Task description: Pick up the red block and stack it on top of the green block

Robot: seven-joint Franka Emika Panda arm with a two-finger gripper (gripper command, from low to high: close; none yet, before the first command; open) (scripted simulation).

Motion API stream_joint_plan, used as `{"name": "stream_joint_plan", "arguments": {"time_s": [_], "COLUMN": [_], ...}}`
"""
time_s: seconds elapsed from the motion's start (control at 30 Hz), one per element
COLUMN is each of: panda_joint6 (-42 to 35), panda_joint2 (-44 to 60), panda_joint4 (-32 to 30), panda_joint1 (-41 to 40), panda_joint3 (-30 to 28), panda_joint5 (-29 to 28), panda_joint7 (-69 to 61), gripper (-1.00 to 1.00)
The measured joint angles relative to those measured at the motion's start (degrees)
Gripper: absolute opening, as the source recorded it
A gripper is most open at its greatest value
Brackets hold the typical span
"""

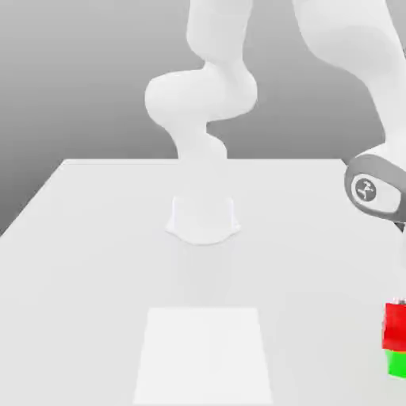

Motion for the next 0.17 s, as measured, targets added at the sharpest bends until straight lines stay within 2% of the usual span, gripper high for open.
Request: {"name": "stream_joint_plan", "arguments": {"time_s": [0.07, 0.17], "panda_joint6": [0.1, -4.5], "panda_joint2": [0.6, -4.2], "panda_joint4": [0.6, 0.4], "panda_joint1": [0.6, 0.4], "panda_joint3": [0.3, 1.0], "panda_joint5": [-0.4, 1.1], "panda_joint7": [0.1, -1.0], "gripper": [1.0, 1.0]}}
